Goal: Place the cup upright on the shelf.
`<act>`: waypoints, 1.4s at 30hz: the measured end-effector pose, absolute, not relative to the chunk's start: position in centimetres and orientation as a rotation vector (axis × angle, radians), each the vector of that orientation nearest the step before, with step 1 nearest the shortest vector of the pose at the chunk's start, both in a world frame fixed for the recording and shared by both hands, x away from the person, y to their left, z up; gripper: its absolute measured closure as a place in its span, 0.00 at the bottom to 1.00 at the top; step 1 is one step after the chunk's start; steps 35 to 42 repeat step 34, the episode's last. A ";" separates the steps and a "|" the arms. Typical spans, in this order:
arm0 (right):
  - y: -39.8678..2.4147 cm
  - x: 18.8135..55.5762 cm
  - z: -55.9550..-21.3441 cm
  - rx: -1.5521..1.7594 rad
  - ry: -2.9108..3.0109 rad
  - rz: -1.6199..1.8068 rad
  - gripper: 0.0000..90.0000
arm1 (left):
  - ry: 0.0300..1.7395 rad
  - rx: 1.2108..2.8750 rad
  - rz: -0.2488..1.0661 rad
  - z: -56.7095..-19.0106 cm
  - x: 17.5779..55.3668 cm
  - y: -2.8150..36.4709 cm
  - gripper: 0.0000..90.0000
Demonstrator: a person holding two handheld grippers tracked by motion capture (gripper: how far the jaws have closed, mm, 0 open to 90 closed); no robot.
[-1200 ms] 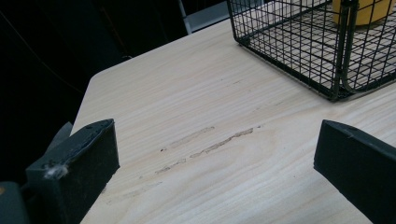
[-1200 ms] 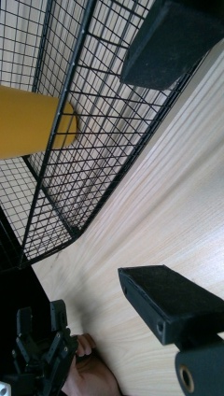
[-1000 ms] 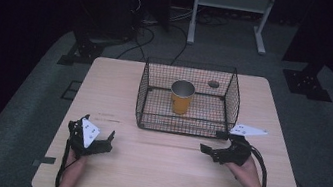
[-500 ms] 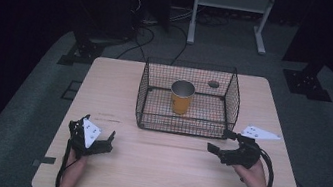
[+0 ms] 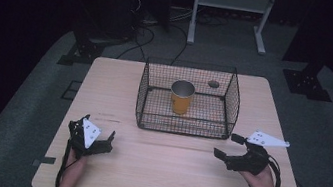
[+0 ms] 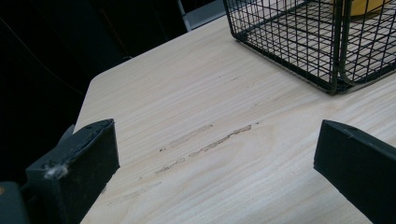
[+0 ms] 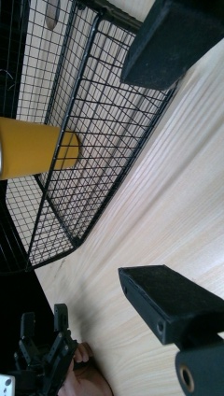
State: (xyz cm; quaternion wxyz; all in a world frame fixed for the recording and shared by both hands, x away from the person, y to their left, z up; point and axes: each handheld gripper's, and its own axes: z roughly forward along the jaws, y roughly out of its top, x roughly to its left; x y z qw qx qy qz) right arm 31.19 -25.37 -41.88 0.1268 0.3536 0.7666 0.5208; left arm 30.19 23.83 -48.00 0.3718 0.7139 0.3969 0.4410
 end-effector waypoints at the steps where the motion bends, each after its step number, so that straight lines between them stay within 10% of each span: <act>1: -25.4 31.1 -41.9 1.030 2.233 1.514 0.07 | 1.018 1.830 1.130 -48.0 30.2 23.8 0.00; 42: -26.7 27.8 -43.7 1.044 2.150 1.477 0.07 | 1.034 1.820 1.120 -48.0 30.3 23.9 0.00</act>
